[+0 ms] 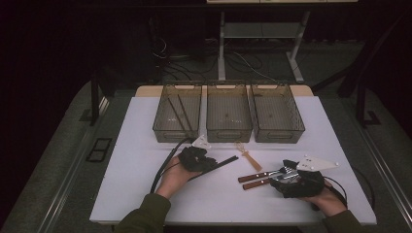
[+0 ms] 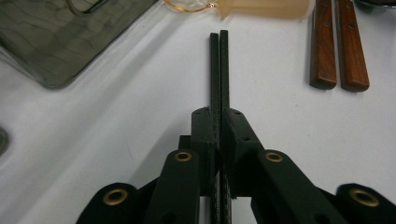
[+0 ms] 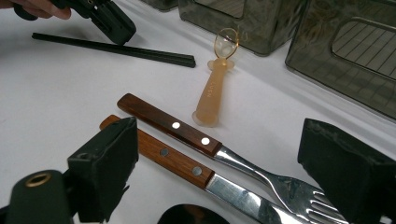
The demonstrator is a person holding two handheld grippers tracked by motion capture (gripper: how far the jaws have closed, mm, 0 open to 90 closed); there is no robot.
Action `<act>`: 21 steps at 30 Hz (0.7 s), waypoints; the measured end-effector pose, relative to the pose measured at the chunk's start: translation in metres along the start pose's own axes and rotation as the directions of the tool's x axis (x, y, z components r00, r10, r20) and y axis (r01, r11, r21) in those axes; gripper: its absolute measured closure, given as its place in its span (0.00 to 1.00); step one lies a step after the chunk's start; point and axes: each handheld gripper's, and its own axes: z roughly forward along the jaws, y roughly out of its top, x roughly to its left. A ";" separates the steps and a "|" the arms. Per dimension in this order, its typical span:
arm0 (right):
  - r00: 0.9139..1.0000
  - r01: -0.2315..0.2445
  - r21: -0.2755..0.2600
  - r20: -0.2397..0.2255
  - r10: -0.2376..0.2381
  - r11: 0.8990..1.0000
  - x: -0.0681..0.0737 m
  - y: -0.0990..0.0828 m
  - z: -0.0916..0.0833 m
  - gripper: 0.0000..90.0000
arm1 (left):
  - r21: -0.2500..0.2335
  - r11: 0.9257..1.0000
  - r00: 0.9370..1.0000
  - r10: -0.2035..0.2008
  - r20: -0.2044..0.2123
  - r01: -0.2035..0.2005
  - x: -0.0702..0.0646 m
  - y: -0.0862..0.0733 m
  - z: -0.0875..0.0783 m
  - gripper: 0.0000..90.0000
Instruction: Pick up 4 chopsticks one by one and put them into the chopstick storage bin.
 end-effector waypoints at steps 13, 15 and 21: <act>1.000 -0.005 -0.002 0.003 0.005 1.000 -0.001 0.000 -0.002 0.14 | 0.006 1.000 1.000 0.002 -0.012 -0.002 0.000 -0.002 0.000 0.92; 1.000 -0.003 -0.002 0.003 0.003 1.000 -0.001 0.000 -0.002 0.14 | 0.004 1.000 1.000 0.006 -0.016 -0.006 0.000 -0.002 0.000 0.92; 1.000 -0.003 -0.001 0.003 0.003 1.000 0.000 0.000 -0.002 0.14 | 0.025 0.999 0.999 0.021 -0.050 -0.020 0.002 -0.003 0.000 0.92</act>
